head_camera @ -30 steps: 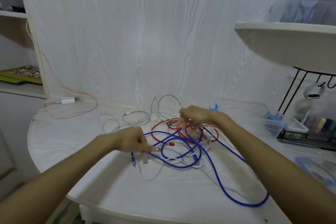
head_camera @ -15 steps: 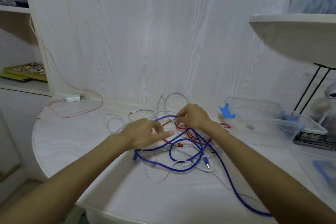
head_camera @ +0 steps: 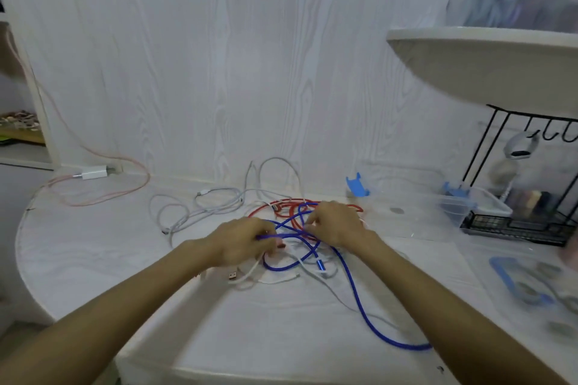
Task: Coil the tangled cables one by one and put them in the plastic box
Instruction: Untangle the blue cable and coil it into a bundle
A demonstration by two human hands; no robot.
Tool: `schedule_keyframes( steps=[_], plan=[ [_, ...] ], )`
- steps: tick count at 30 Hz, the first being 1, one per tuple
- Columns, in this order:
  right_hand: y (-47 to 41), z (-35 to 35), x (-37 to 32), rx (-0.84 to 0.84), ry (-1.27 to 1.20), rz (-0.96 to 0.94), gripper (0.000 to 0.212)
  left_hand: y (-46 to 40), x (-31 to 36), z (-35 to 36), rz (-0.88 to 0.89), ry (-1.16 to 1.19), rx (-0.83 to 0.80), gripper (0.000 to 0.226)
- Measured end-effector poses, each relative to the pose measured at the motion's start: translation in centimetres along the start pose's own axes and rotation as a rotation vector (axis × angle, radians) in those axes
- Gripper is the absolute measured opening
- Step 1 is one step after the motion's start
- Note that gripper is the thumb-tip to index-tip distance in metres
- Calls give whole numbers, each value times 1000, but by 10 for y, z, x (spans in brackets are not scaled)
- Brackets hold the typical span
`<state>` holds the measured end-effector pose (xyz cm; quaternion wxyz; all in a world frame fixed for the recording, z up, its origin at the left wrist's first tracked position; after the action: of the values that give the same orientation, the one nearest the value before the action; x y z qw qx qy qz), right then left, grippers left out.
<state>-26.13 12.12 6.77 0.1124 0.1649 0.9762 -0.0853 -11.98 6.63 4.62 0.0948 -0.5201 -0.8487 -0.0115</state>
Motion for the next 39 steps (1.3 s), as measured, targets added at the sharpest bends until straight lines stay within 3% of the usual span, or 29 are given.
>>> schedule_keyframes(
  steps=[3,5,7,9,11,13,15,16,18,21,24,27,31,32,35,39],
  plan=[
    [-14,28,-6,-124,161,10,22,-3,-21,-28,-97,402,123,23],
    [-19,29,3,-142,114,39,20,-4,-43,-41,-179,468,184,24],
    [-19,18,13,-119,-36,46,19,-4,-68,-46,-306,319,178,25],
    [-14,1,21,-91,-238,1,22,-2,-89,-38,-481,68,14,19],
    [-5,-16,31,-55,-435,-19,29,-1,-86,-32,-551,-193,-121,31],
    [1,-26,43,-28,-439,29,20,-14,-59,-43,-446,-250,53,52],
    [5,-15,47,-150,-297,111,15,-27,-9,-59,-230,-135,277,53],
    [9,-5,48,-229,-191,169,21,-34,14,-57,-130,10,259,41],
    [13,11,44,-288,-12,242,27,-52,46,-27,-50,125,14,12],
    [13,20,31,-224,124,185,17,-65,58,24,-77,-211,-269,20],
    [14,10,20,-121,236,60,11,-75,56,37,-74,-409,-170,29],
    [22,-13,12,54,198,-55,24,-76,52,34,-29,-396,-95,25],
    [45,-35,-18,334,224,-362,10,-72,43,36,-26,-272,-110,27],
    [46,-30,-17,291,209,-334,10,-72,40,40,-49,-181,-146,28],
    [33,-2,6,44,248,-24,16,-72,43,51,-98,24,-287,34],
    [17,24,4,-178,368,6,28,-74,47,63,-111,93,-362,32]
  ],
)
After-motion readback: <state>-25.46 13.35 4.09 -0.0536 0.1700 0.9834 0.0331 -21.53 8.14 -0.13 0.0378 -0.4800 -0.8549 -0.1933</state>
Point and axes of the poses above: each hand's wrist, its own y-axis away from the middle knuckle, its own z-axis out of the palm, x = y × z, the point moved 8 cm from there along -y, towards the middle knuckle, and after that the axes turned 10 degrees about -y, right-handed, at the moved point
